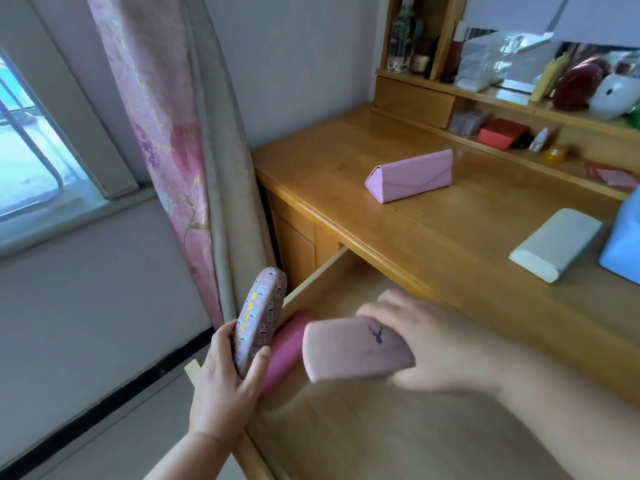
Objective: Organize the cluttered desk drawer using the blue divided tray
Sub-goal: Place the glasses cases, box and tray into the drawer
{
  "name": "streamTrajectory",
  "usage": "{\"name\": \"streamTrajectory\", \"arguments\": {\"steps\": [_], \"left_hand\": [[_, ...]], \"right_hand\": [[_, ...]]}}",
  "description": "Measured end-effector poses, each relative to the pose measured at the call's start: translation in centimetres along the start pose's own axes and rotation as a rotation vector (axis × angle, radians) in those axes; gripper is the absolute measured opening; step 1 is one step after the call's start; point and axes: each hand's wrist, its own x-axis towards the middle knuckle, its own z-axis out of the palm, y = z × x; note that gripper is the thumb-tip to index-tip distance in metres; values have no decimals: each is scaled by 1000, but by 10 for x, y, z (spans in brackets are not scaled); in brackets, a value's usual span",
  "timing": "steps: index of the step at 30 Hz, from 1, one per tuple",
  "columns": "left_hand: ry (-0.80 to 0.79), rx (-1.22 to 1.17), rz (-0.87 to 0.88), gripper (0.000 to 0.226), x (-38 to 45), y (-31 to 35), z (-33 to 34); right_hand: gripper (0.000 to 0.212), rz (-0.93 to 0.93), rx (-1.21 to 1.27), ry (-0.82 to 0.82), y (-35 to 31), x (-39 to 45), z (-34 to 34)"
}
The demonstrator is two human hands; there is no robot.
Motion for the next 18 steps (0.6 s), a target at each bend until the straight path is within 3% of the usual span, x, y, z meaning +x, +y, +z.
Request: {"name": "streamTrajectory", "arguments": {"steps": [3, 6, 11, 14, 16, 18], "left_hand": [[-6, 13, 10, 49, 0, -2, 0], [2, 27, 30, 52, 1, -2, 0], [-4, 40, 67, 46, 2, -3, 0], [-11, 38, 70, 51, 2, -4, 0], [-16, 34, 54, 56, 2, -4, 0], [-30, 38, 53, 62, 2, -3, 0]], "right_hand": [[75, 40, -118, -138, -5, 2, 72], [67, 5, -158, -160, -6, 12, 121], [80, -73, 73, -223, -7, 35, 142], [70, 93, 384, -17, -2, 73, 126], [64, 148, 274, 57, -5, 101, 123], [60, 117, 114, 25, -12, 122, 127]]}}
